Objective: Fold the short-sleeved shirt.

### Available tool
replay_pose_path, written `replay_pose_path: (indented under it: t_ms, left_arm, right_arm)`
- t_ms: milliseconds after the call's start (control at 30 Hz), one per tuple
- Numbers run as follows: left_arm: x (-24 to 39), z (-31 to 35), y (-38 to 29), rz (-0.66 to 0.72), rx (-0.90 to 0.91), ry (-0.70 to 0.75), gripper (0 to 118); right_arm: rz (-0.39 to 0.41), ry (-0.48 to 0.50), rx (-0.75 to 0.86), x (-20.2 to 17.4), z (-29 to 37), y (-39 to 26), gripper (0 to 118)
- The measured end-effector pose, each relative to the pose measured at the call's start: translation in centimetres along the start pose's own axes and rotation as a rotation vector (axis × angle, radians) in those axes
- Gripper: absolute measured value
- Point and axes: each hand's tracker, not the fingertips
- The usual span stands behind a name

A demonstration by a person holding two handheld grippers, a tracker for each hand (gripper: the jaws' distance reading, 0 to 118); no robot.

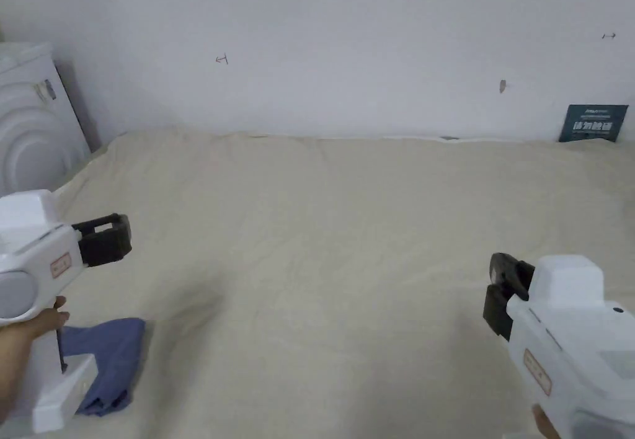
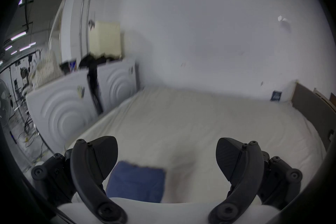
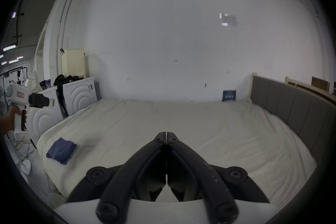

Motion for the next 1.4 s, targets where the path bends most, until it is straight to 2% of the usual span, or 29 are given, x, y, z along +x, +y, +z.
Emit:
replay_pose_path:
  t_ms: [167,267,400,433,700,800,867,900,933,1033,1067,1400]
  left_arm:
    - [7.6,4.3,3.4,-0.009,0.220,-0.070,113]
    - [11.4,5.6,4.1,-0.022,0.316,-0.113,113]
    - [15.9,6.0,3.9,-0.019,0.359,-0.156,113]
    - [16.9,6.1,3.6,-0.060,0.375,-0.161,113]
    - [22.2,5.0,0.7,-0.076,0.385,-0.224,110]
    - [23.3,4.7,-0.4,-0.053,0.384,-0.249,93]
    - [23.9,4.5,-1.1,-0.050,0.396,-0.252,89]
    - [24.2,4.5,-1.3,-0.057,0.403,-0.246,79]
    - [24.3,4.4,-1.5,-0.067,0.408,-0.239,58]
    - [24.6,4.5,-1.7,-0.060,0.411,-0.254,6]
    - [24.6,4.5,-1.8,-0.057,0.409,-0.261,0]
    - [24.7,4.6,-1.7,-0.073,0.396,-0.268,0]
  right_arm:
    - [0.013,-0.026,0.087,2.7,2.5,3.0,2]
    - [0.061,-0.075,0.151,4.0,4.0,4.2,2]
    - [0.080,-0.092,0.195,5.7,5.6,5.3,2]
    - [0.086,-0.098,0.204,6.0,6.0,5.6,2]
    - [0.105,-0.132,0.253,7.5,8.1,5.9,2]
    - [0.098,-0.143,0.252,7.8,8.5,5.5,2]
    - [0.091,-0.142,0.250,8.0,8.7,5.2,2]
    - [0.091,-0.144,0.250,8.0,8.7,5.0,2]
    - [0.093,-0.147,0.247,8.0,8.8,4.9,2]
    - [0.098,-0.153,0.246,8.0,8.9,4.7,2]
    - [0.099,-0.154,0.245,8.0,8.9,4.7,2]
    - [0.098,-0.161,0.241,8.1,8.7,4.4,2]
